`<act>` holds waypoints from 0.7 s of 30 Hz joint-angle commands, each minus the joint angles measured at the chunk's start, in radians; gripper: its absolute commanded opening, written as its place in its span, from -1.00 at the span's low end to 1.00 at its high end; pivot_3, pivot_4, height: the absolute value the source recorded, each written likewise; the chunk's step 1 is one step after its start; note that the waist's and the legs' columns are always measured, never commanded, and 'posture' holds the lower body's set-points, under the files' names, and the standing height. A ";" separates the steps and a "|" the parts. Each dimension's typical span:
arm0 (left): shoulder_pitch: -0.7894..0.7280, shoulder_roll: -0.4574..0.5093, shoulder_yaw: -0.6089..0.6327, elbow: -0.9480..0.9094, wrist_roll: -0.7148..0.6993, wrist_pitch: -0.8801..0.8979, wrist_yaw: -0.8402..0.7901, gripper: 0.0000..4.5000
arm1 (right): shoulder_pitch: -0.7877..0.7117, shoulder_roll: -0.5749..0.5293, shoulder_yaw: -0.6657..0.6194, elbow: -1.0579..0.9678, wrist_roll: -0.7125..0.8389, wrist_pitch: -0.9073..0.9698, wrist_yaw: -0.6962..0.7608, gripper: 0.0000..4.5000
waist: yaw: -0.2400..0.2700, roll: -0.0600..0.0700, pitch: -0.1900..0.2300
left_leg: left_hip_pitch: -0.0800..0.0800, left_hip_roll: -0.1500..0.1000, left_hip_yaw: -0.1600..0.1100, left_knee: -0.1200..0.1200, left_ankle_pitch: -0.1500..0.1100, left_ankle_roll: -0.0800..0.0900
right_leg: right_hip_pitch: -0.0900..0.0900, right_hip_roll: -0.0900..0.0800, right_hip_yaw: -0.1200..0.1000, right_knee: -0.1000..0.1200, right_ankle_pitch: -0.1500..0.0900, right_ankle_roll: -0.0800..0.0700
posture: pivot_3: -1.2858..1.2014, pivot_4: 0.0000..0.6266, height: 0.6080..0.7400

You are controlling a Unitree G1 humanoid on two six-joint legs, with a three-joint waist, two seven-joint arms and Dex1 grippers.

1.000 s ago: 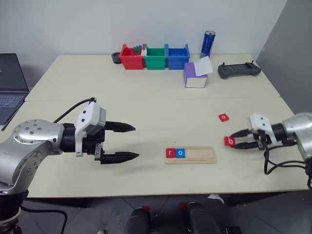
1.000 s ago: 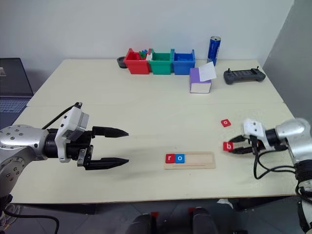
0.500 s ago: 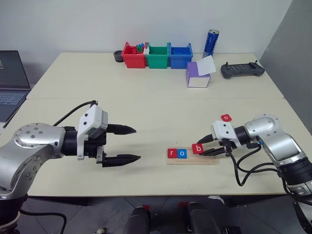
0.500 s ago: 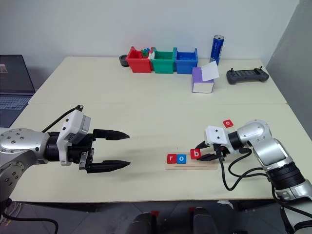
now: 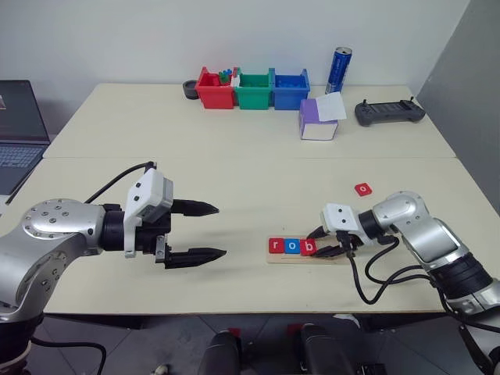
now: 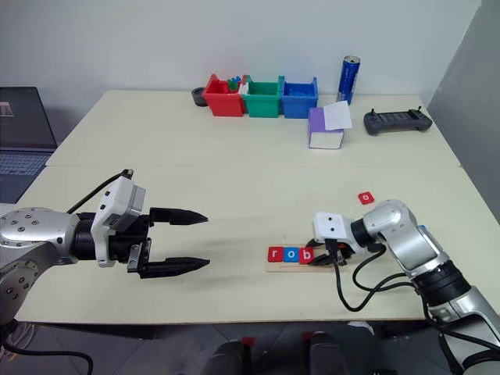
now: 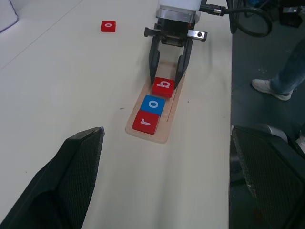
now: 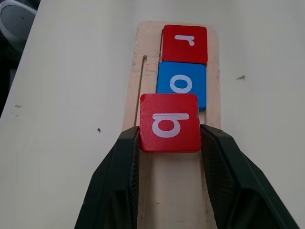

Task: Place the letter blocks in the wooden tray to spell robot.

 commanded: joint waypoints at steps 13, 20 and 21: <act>0.017 0.012 0.040 -0.028 -0.019 -0.007 0.018 1.00 | -0.020 -0.002 0.007 0.014 -0.034 -0.026 0.011 -0.35 | 0.000 0.000 0.000 | -0.007 0.000 0.000 0.001 0.000 0.000 | -0.006 0.000 0.000 0.001 0.000 -0.001 | 0.03 -0.52 1.00; 0.020 0.014 0.041 -0.029 -0.019 -0.009 0.019 1.00 | -0.018 -0.007 0.023 0.004 -0.054 0.004 0.007 -0.35 | 0.000 0.000 0.000 | -0.007 0.000 0.000 0.001 0.000 0.000 | -0.006 0.000 0.000 0.001 0.000 -0.001 | 0.03 -0.52 1.00; 0.020 0.013 0.040 -0.030 -0.020 -0.008 0.019 1.00 | -0.022 -0.005 0.025 0.011 -0.063 0.010 0.000 -0.35 | 0.000 0.000 0.000 | -0.007 0.000 0.000 0.001 0.000 0.000 | -0.006 0.000 0.000 0.001 0.000 -0.001 | 0.03 -0.52 1.00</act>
